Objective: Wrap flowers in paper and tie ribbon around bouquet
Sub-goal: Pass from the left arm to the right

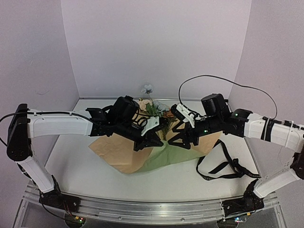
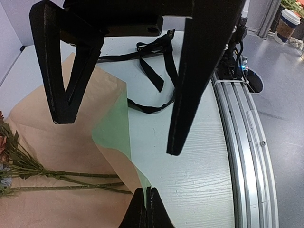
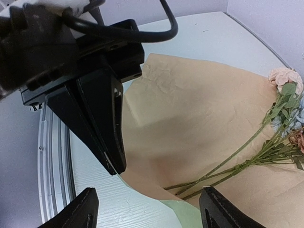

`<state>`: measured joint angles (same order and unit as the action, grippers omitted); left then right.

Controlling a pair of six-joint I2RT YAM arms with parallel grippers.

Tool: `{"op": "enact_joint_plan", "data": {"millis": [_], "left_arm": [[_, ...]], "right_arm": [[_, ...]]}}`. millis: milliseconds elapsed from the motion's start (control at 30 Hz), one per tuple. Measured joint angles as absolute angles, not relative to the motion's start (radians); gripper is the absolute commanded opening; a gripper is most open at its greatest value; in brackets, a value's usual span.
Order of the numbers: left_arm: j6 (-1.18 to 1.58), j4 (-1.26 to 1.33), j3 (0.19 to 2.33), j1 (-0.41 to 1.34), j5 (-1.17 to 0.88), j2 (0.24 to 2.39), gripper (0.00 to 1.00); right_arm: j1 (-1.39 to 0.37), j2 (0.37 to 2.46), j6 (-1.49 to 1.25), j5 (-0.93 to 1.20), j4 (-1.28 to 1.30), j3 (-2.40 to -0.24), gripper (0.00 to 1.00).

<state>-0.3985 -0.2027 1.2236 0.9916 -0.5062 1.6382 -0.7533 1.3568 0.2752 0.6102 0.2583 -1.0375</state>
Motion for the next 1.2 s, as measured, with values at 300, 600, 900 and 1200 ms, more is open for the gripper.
{"op": "enact_joint_plan", "data": {"millis": [300, 600, 900, 1200], "left_arm": [[-0.419, -0.21, 1.224, 0.992, -0.503, 1.637, 0.0], [-0.423, -0.216, 1.224, 0.992, -0.498, 1.637, 0.0], [-0.423, -0.229, 1.222, 0.99, -0.484, 1.634, 0.0], [-0.419, -0.228, 1.178, 0.989, -0.466, 1.594, 0.0]], "right_arm": [[-0.773, 1.4, 0.319, 0.667, 0.281, -1.068, 0.74], [-0.81, 1.447, 0.337, 0.697, 0.309, -1.127, 0.52], [-0.815, 1.48, 0.332, 0.708, 0.327, -1.161, 0.36], [-0.82, 1.457, 0.328, 0.648, 0.249, -1.082, 0.47]]}}
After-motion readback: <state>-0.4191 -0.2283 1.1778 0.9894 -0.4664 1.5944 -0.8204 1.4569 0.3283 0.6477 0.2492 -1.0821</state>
